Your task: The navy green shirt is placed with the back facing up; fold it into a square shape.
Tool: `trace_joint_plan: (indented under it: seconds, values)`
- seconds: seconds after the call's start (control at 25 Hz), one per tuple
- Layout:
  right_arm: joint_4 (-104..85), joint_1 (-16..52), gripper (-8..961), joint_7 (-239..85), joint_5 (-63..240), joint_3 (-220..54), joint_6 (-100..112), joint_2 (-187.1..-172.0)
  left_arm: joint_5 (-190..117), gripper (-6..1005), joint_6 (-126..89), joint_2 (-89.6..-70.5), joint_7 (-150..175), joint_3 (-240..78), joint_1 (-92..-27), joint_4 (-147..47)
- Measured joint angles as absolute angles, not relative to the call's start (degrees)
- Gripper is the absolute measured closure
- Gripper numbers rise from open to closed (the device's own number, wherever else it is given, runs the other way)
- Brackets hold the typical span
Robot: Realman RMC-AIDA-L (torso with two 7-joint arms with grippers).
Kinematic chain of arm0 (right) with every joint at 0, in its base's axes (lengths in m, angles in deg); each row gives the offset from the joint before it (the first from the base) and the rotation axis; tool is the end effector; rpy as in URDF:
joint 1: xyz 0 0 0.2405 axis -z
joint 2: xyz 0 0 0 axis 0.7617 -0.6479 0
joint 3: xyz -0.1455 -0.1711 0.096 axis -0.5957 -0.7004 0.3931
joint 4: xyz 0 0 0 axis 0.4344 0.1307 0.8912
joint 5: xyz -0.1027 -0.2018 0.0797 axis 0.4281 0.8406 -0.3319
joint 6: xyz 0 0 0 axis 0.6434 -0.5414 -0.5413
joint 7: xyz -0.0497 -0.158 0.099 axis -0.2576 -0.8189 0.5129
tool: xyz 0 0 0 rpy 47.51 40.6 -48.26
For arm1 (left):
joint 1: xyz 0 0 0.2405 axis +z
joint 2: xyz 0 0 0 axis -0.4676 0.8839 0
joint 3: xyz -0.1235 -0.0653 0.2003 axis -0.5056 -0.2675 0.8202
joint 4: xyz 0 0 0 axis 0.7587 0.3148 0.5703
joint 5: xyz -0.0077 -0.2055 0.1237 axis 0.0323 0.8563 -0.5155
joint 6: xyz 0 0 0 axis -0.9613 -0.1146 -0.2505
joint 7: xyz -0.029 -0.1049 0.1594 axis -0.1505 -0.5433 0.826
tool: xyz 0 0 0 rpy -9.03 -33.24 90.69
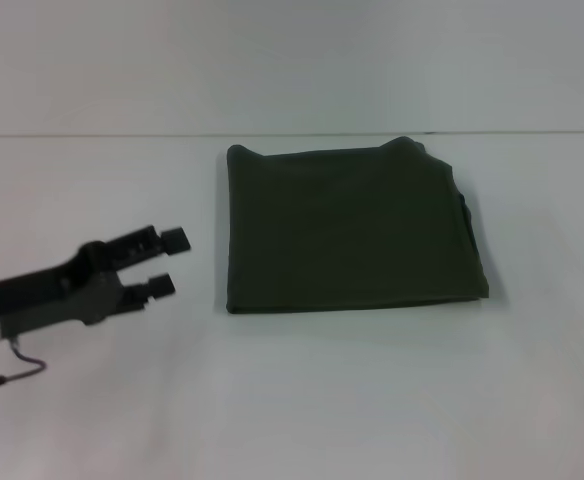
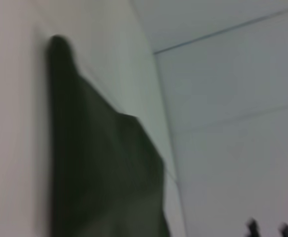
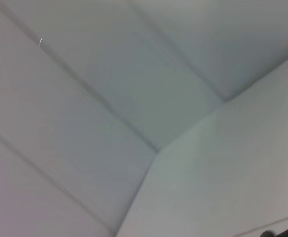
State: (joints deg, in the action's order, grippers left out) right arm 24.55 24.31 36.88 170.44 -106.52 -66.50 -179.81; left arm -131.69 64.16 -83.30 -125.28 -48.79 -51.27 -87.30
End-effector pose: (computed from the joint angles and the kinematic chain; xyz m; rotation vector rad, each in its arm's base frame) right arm 0.3014 0.4065 0.0849 -1.9466 1.4263 1.1890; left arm -0.2807 0.3523 -0.0009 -2.0425 -2.0613 -1.0883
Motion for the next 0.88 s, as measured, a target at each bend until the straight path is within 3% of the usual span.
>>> trace_joint_plan:
  seconds: [0.04,0.2,0.36,0.44,0.68,0.88]
  values:
    - [24.4,25.0,163,36.8,170.0,-105.6,-67.2,-179.78,-132.3,62,62.8,-83.71,-126.2,-48.8,-51.3,-86.6]
    - [24.1,26.2,163,36.4,169.6,-102.7,-68.2,-180.24,-134.7,63,55.5,-86.71,-129.6,-48.7,-51.7,-84.8]
    - [23.3,25.9,163,36.3,169.5,-102.1,-68.3,-180.19,-135.8,66,51.2,-88.13,-131.6,-48.2,-53.0,-83.4]
    - [22.8,25.8,163,36.2,169.5,-102.1,-68.3,-180.07,-136.1,67,49.6,-88.29,-132.3,-47.8,-54.1,-81.7]
    - [22.6,25.6,163,36.0,169.5,-102.1,-68.1,-180.17,-136.7,213,45.5,-87.75,-132.5,-47.1,-57.1,-76.6]
    - [22.6,25.5,163,35.9,169.4,-102.0,-68.1,-180.13,-136.9,201,42.2,-87.73,-132.6,-46.8,-58.0,-75.2]
